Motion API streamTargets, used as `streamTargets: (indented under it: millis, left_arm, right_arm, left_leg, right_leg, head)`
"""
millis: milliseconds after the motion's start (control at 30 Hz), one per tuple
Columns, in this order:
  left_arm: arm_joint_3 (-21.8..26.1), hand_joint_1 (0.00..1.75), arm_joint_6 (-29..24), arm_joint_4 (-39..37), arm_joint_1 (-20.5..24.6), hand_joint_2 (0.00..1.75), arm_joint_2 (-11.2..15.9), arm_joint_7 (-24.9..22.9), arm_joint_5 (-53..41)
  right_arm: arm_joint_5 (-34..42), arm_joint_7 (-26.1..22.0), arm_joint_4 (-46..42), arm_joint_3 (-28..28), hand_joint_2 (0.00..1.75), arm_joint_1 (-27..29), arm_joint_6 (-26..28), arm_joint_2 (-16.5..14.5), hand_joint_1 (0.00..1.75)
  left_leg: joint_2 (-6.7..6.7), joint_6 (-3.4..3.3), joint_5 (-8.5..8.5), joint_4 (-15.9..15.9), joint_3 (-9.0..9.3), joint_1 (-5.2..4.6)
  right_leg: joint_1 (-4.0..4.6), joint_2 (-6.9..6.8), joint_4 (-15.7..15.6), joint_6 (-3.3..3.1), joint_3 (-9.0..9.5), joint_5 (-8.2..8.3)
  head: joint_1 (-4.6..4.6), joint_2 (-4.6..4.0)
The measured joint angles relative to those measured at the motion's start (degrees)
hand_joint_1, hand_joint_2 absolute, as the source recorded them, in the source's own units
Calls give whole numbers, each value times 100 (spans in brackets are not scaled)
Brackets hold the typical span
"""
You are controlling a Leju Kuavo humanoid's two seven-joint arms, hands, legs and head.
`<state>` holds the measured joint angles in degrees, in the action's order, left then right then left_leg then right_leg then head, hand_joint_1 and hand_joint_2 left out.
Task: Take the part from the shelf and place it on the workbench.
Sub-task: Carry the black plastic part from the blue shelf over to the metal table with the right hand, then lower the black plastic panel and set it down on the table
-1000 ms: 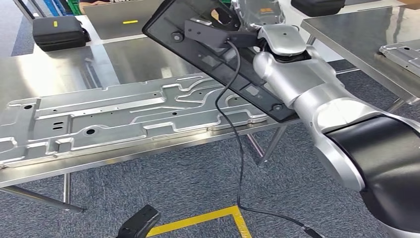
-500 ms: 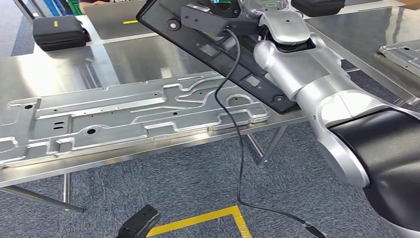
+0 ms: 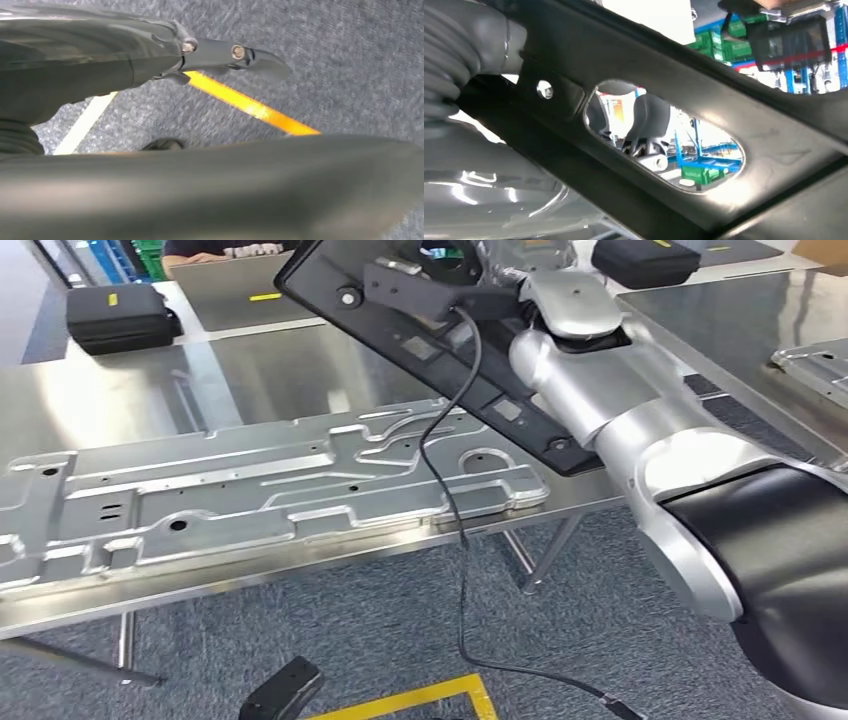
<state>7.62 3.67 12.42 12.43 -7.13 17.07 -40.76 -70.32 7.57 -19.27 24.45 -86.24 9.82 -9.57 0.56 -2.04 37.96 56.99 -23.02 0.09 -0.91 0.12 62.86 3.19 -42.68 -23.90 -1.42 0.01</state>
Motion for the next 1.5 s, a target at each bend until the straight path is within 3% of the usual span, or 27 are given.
streamTargets:
  millis: [100,167,233,267,333,367,400,500,533,667,733,800,833,867,967,1000,1033,1167,1267,1500]
  left_arm:
    - [-1,0,-1,2,12,0,-13,1,-2]
    - [-1,0,-3,5,36,0,-19,6,-3]
    - [0,0,-4,5,34,0,-19,7,-2]
    - [1,0,-4,4,10,0,-19,4,-2]
    - [1,0,-2,4,-42,0,-19,1,-2]
    - [0,0,-1,4,-56,0,-19,0,-2]
    - [0,0,0,4,-64,0,-19,1,-2]
    - [2,0,2,-1,-106,0,-19,2,-1]
    - [3,0,3,-2,-118,0,-18,3,-1]
    - [9,0,0,-2,-43,0,-11,14,4]
    - [10,0,0,-1,-4,0,-10,17,4]
    - [10,0,3,-1,-8,0,-12,17,5]
    - [10,0,14,-1,-20,0,-13,21,8]
    - [11,0,31,-1,-32,0,-13,32,11]
    - [16,0,82,-1,-44,0,-18,68,24]
    - [17,0,90,-2,-47,0,-21,72,28]
    - [18,0,94,-2,-51,0,-25,73,30]
    - [23,0,81,-2,-25,0,-24,67,21]
    - [25,0,68,-2,23,0,-20,40,1]
    - [25,0,87,-2,58,0,-19,17,-70]
  right_arm:
    - [-12,6,-1,1,175,71,-3,19,175]
    - [-20,8,-7,1,175,117,6,28,175]
    - [-22,7,37,1,175,269,8,34,175]
    - [-21,7,66,1,175,385,7,41,175]
    - [-20,5,98,1,175,560,4,45,175]
    - [-20,4,100,1,175,584,4,39,175]
    - [-21,2,99,1,175,572,4,27,175]
    - [-20,-9,108,1,175,538,-3,-1,175]
    - [-20,-12,105,1,175,538,-8,-1,175]
    - [-21,-20,40,1,175,437,-4,4,175]
    - [-22,-22,33,1,175,401,-1,9,175]
    - [-22,-22,48,1,175,446,-3,23,175]
    - [-21,-22,55,1,175,484,-4,31,175]
    - [-21,-22,58,1,175,511,-5,39,175]
    - [-21,-26,56,1,175,498,-3,54,175]
    - [-20,-30,59,1,175,493,-3,58,175]
    - [-20,-34,62,1,175,497,-2,62,175]
    - [-45,-88,57,2,175,500,4,30,175]
    - [-102,-174,54,11,175,592,2,-37,175]
    - [-127,-318,51,112,175,945,32,-331,175]
  left_leg:
    - [-9,98,24,-42,16,8]
    - [-10,133,-109,296,-133,-2]
    - [-12,151,-110,1026,-582,-2]
    - [-12,162,40,1344,-836,0]
    - [-13,190,419,1554,-1233,-1]
    - [-14,200,468,1442,-1374,6]
    - [-14,198,298,1191,-1476,14]
    - [-13,125,-1040,313,-1620,3]
    - [-12,99,-1304,204,-1625,-18]
    - [-14,-17,-1251,154,-1503,-36]
    - [-16,-69,-1188,109,-1401,-17]
    - [-12,-99,-1113,105,-1312,-16]
    - [-6,-103,-1075,105,-1267,-17]
    - [5,-100,-1040,105,-1223,-19]
    - [31,-55,-947,108,-1130,-27]
    - [35,-39,-928,114,-1119,-25]
    - [39,-29,-914,124,-1117,-27]
    - [44,-29,-903,149,-1155,-61]
    - [39,-25,-899,150,-1184,-94]
    - [34,8,-923,129,-1176,-79]
  right_leg:
    - [36,18,-122,-209,85,-170]
    - [2,12,-214,-281,244,-258]
    - [-14,7,-378,-301,522,-347]
    - [-14,4,-464,-301,682,-394]
    - [-19,3,-582,-287,957,-491]
    - [-23,7,-608,-277,1060,-545]
    - [-26,14,-618,-263,1148,-611]
    - [-19,42,-602,-184,1366,-827]
    - [-22,49,-596,-145,1402,-876]
    - [-40,41,-454,-33,1415,-1036]
    - [-39,21,84,-6,1167,-1291]
    - [-39,10,836,20,717,-1527]
    - [-39,9,1056,26,534,-1511]
    - [-35,8,1068,26,426,-1363]
    - [13,6,151,-47,524,-509]
    - [39,6,-93,-88,577,-326]
    - [56,6,-212,-118,605,-248]
    - [37,17,-297,-80,636,-348]
    - [4,26,-385,-104,666,-486]
    - [25,32,-386,-162,669,-489]
  head:
    - [-5,1]
    - [-16,1]
    - [-27,1]
    - [-28,0]
    - [-28,0]
    - [-28,0]
    - [-29,0]
    - [-26,-1]
    - [-27,0]
    - [-30,0]
    - [-27,0]
    - [-27,1]
    - [-26,1]
    - [-26,1]
    - [-28,-1]
    - [-31,0]
    - [-31,0]
    - [-14,-1]
    - [-15,0]
    - [-16,0]
